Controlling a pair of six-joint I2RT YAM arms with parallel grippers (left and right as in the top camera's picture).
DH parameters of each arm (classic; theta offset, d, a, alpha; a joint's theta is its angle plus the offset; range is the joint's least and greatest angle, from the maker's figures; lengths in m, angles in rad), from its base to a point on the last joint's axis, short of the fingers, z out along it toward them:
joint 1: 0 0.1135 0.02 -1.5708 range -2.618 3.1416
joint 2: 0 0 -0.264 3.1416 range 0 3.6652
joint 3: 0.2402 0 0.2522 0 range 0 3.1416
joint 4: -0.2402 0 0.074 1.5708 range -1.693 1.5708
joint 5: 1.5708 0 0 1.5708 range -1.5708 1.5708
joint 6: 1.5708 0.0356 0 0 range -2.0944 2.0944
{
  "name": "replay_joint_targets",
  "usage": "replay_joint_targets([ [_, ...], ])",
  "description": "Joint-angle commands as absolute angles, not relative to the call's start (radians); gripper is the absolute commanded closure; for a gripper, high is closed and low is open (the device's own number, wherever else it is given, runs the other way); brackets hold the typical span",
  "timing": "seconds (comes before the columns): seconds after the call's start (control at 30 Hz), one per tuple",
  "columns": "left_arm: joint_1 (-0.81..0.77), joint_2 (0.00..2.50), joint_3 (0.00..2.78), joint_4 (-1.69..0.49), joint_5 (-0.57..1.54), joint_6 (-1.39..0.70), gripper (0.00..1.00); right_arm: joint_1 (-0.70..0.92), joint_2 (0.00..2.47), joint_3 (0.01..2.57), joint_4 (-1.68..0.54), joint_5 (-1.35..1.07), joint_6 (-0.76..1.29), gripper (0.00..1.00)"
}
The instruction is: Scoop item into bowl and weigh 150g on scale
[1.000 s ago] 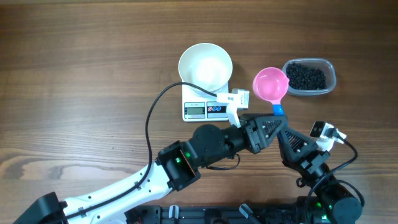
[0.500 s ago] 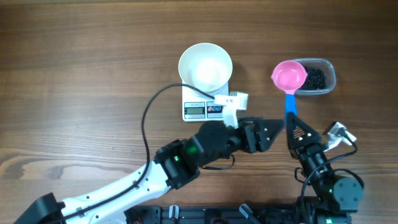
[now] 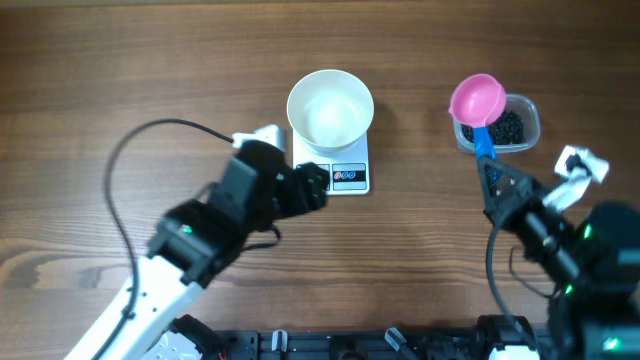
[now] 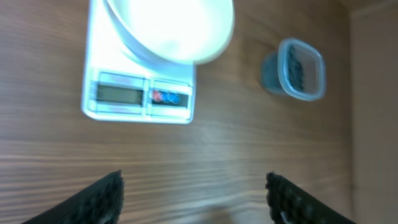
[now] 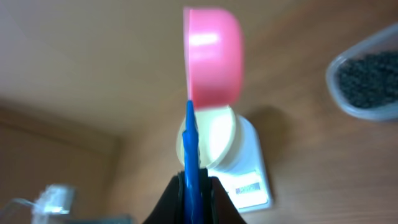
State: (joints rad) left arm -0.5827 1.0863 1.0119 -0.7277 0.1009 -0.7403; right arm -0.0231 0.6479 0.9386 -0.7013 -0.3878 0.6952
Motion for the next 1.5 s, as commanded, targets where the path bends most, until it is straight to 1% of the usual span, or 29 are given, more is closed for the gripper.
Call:
replay_joint_targets([
  [0.0,-0.496,1.075,1.099,-0.782,0.096,-0.586,0.00,-0.025,0.831,1.147,-0.860,-0.381,0.448,0.95],
  [0.07,-0.474,1.073,1.099,-0.782,0.095,-0.586,0.00,-0.025,0.925,1.238,-0.961,-0.388,0.379,0.96],
  [0.17,-0.467,1.073,1.099,-0.783,0.096,-0.587,0.00,-0.026,1.023,1.298,-1.029,-0.407,0.371,0.96],
  [0.27,-0.467,1.075,1.099,-0.783,0.100,-0.587,0.00,-0.025,1.082,1.298,-1.048,-0.427,0.493,0.96],
  [0.4,-0.467,1.075,1.099,-0.781,0.099,-0.583,0.00,-0.025,1.130,1.298,-1.018,-0.427,0.493,0.96],
  [0.5,-0.466,1.075,1.099,-0.756,0.099,-0.526,0.00,-0.025,1.147,1.298,-1.008,-0.427,0.481,0.96],
  [0.6,-0.466,1.075,1.099,-0.770,0.036,-0.527,0.00,-0.025,1.152,1.298,-0.987,-0.428,0.429,0.96],
  [0.7,-0.466,1.075,1.099,-0.855,-0.086,-0.528,0.00,-0.025,1.155,1.297,-0.941,-0.478,0.430,0.96],
  [0.8,-0.466,1.075,1.099,-0.936,-0.109,-0.537,0.00,-0.025,1.156,1.297,-0.869,-0.564,0.430,0.96],
  [0.93,-0.467,1.075,1.099,-0.947,-0.027,-0.539,0.00,-0.025,1.156,1.297,-0.891,-0.600,0.420,0.96],
  [1.07,-0.467,1.075,1.099,-0.956,-0.007,-0.539,0.00,-0.025,1.156,1.297,-0.957,-0.556,0.418,0.96],
  [1.13,-0.467,1.077,1.098,-0.959,0.038,-0.539,0.00,-0.025,1.156,1.296,-0.967,-0.551,0.418,0.96],
  [1.47,-0.467,1.080,1.098,-0.978,0.220,-0.539,0.00,-0.026,1.156,1.296,-0.886,-0.551,0.450,0.96],
])
